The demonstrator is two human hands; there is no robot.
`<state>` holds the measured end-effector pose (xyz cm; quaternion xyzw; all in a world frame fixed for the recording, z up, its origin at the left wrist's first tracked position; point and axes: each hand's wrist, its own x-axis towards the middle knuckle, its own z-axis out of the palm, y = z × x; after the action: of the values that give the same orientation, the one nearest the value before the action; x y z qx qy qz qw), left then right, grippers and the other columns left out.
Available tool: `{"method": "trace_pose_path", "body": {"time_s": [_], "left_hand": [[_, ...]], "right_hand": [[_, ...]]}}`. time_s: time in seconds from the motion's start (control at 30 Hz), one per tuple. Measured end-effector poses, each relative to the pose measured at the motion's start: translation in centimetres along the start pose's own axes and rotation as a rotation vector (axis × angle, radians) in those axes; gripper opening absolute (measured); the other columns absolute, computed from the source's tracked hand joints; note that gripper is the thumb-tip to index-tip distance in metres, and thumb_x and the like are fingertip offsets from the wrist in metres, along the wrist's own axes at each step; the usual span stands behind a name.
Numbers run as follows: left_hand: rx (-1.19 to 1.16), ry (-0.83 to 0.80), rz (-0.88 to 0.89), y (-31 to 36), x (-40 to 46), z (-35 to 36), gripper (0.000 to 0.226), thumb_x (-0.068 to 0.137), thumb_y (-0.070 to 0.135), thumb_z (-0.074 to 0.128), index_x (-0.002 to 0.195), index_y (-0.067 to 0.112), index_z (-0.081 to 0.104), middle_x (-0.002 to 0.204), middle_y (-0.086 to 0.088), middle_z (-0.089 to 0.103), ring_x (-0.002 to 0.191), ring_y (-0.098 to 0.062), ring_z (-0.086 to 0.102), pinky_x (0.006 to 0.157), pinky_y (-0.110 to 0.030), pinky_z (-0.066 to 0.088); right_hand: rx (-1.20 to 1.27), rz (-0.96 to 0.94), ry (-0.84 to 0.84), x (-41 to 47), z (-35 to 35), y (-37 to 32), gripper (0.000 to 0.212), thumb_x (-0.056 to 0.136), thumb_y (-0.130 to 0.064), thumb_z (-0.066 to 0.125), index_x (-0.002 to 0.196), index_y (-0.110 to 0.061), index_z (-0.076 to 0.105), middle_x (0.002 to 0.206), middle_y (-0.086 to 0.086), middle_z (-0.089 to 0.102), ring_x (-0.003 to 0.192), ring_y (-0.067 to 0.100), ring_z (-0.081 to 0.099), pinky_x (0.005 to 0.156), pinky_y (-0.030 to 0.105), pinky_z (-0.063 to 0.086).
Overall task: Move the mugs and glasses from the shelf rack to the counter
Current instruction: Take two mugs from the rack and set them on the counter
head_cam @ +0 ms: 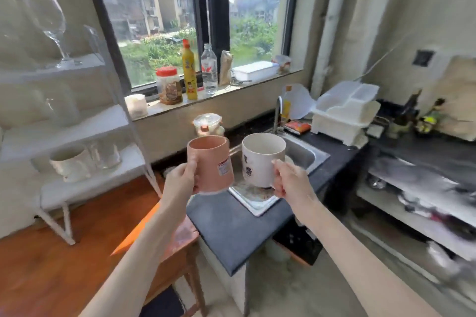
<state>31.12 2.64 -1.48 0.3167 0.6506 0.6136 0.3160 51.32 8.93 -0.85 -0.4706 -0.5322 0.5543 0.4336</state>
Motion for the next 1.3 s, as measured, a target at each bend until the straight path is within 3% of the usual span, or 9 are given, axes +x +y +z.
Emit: {"method": "trace_pose_path", "body": {"time_s": [0.4,0.5,0.6,0.8,0.93,1.0,1.17,1.23,1.3], "left_hand": [[-0.054,-0.543,-0.007,1.9,-10.6,33.5,0.027,0.093,0.038,0.048,0.086,0.016,0.062,0.088,-0.007,0.064,0.081,-0.020,0.059,0.062,-0.027,0.047],[-0.084,-0.618,-0.061,2.1,-14.9,42.4,0.028,0.093,0.035,0.047,0.095,0.010,0.058,0.122,-0.028,0.054,0.112,-0.039,0.053,0.078,-0.037,0.048],[-0.075,-0.709,-0.106,2.6,-18.6,49.8,0.036,0.094,0.033,0.046,0.109,0.003,0.059,0.130,-0.035,0.043,0.121,-0.045,0.044,0.095,-0.048,0.045],[-0.007,-0.844,-0.124,2.9,-22.0,63.5,0.029,0.093,0.037,0.046,0.103,0.012,0.059,0.116,-0.016,0.060,0.104,-0.027,0.057,0.079,-0.034,0.047],[0.021,-0.916,-0.117,2.5,-22.4,72.8,0.033,0.094,0.036,0.046,0.096,0.008,0.062,0.080,-0.016,0.056,0.082,-0.028,0.055,0.069,-0.031,0.048],[0.041,-0.935,-0.127,2.2,-22.2,78.0,0.034,0.094,0.037,0.046,0.100,0.008,0.062,0.101,-0.033,0.055,0.089,-0.036,0.059,0.079,-0.036,0.049],[0.063,-1.007,-0.133,2.7,-20.4,90.1,0.038,0.094,0.036,0.045,0.109,0.004,0.059,0.127,-0.030,0.050,0.106,-0.040,0.056,0.081,-0.034,0.046],[0.081,-1.030,-0.141,3.0,-19.6,94.7,0.045,0.094,0.036,0.044,0.118,-0.001,0.055,0.125,-0.031,0.051,0.116,-0.043,0.050,0.086,-0.036,0.047],[0.085,-1.058,-0.140,3.5,-19.2,98.6,0.042,0.094,0.036,0.044,0.110,-0.001,0.057,0.097,-0.031,0.057,0.097,-0.040,0.058,0.082,-0.035,0.050]], "right_hand": [[0.014,0.026,0.476,-5.5,-35.9,-0.9,0.038,0.091,-0.027,0.046,0.056,-0.019,0.035,0.037,-0.012,0.028,0.039,0.009,0.023,0.042,0.023,0.020],[0.004,0.023,0.579,-7.0,-44.1,-0.9,0.035,0.090,-0.027,0.046,0.057,-0.019,0.036,0.038,-0.014,0.028,0.039,0.008,0.024,0.041,0.022,0.019],[0.016,0.040,0.670,-8.2,-51.0,-0.5,0.036,0.089,-0.027,0.047,0.056,-0.020,0.036,0.039,-0.013,0.028,0.041,0.009,0.024,0.044,0.024,0.019],[0.054,0.041,0.814,-7.3,-62.6,0.7,0.036,0.090,-0.029,0.047,0.057,-0.018,0.038,0.040,-0.013,0.029,0.041,0.009,0.025,0.044,0.024,0.020],[0.056,0.053,0.870,-4.5,-69.9,1.6,0.037,0.090,-0.030,0.048,0.056,-0.018,0.038,0.038,-0.013,0.030,0.041,0.010,0.026,0.044,0.024,0.023],[0.065,0.056,0.890,-2.3,-74.0,2.1,0.036,0.090,-0.029,0.049,0.057,-0.018,0.038,0.041,-0.012,0.030,0.043,0.010,0.025,0.044,0.024,0.022],[0.075,0.076,0.927,4.0,-83.1,1.5,0.033,0.090,-0.027,0.046,0.059,-0.017,0.037,0.047,-0.007,0.028,0.046,0.011,0.024,0.045,0.024,0.021],[0.091,0.085,0.933,6.4,-86.7,1.1,0.034,0.089,-0.025,0.045,0.058,-0.018,0.034,0.046,-0.008,0.027,0.048,0.012,0.022,0.047,0.025,0.020],[0.117,0.107,0.946,8.5,-90.0,1.0,0.035,0.088,-0.023,0.044,0.056,-0.018,0.031,0.045,-0.008,0.026,0.050,0.014,0.021,0.049,0.027,0.019]]}}
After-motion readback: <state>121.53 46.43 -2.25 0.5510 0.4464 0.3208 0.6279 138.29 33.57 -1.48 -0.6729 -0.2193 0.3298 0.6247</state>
